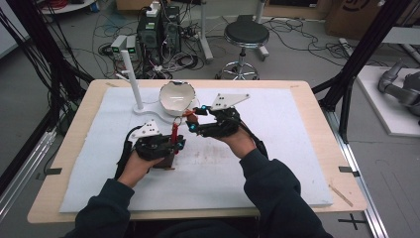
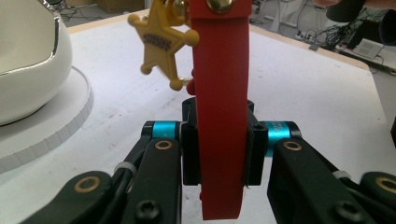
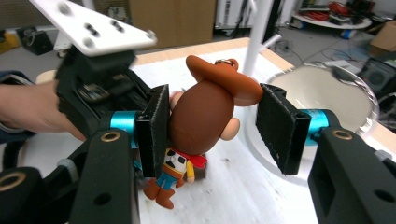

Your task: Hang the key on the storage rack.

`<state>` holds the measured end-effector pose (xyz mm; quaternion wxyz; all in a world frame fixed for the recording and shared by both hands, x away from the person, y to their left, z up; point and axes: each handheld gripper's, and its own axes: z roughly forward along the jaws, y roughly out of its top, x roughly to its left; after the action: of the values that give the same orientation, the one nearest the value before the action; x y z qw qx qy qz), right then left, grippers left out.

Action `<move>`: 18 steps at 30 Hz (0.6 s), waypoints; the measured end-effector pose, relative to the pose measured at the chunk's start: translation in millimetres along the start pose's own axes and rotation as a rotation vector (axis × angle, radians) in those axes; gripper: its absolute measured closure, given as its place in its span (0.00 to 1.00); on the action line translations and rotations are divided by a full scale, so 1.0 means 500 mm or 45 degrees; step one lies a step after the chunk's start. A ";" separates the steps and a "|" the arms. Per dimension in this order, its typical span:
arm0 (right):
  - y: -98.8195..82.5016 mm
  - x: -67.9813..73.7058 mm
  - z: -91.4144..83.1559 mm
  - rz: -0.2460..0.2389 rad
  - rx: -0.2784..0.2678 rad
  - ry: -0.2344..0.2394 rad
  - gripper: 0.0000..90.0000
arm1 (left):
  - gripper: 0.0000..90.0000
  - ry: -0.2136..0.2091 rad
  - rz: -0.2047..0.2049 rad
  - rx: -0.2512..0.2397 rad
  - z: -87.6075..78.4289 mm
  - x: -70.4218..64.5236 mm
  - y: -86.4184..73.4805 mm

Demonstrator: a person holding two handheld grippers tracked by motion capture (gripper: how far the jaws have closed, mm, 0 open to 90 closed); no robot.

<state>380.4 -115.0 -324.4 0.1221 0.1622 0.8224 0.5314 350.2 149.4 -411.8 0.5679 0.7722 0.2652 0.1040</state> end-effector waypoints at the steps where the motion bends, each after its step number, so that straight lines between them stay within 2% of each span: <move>1: -0.005 -0.003 -0.003 0.003 0.003 -0.004 0.52 | 0.83 0.001 0.001 -0.004 -0.001 -0.001 0.001; 4: -0.021 -0.011 -0.010 0.014 0.023 -0.029 0.53 | 0.83 -0.003 0.000 0.010 -0.003 -0.003 0.005; 6: -0.031 -0.017 -0.014 0.014 0.027 -0.023 0.70 | 0.83 -0.003 0.018 0.032 -0.006 -0.009 0.018; 7: -0.031 -0.017 -0.014 0.014 0.027 -0.023 0.70 | 0.83 -0.003 0.018 0.032 -0.006 -0.009 0.018; 8: -0.044 -0.024 -0.016 0.044 0.025 -0.035 0.66 | 0.83 0.002 0.029 0.053 -0.010 -0.012 0.030; 10: -0.054 -0.029 -0.018 0.056 0.037 -0.039 0.64 | 0.83 0.005 0.049 0.102 -0.010 -0.012 0.038; 11: -0.058 -0.032 -0.018 0.063 0.042 -0.043 0.61 | 0.83 0.024 0.072 0.139 -0.009 -0.011 0.043; 13: -0.065 -0.036 -0.022 0.086 0.040 -0.063 0.55 | 0.83 0.039 0.077 0.159 -0.015 -0.003 0.056; 16: -0.074 -0.041 -0.034 0.108 0.023 -0.078 0.53 | 0.83 0.067 0.088 0.186 -0.034 0.013 0.089; 18: -0.083 -0.046 -0.042 0.116 0.006 -0.086 0.51 | 0.83 0.088 0.101 0.231 -0.049 0.022 0.117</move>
<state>388.0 -157.4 -353.4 0.1251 0.2177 0.8107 0.5288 365.1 163.1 -350.6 0.4817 0.8263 0.2621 0.1286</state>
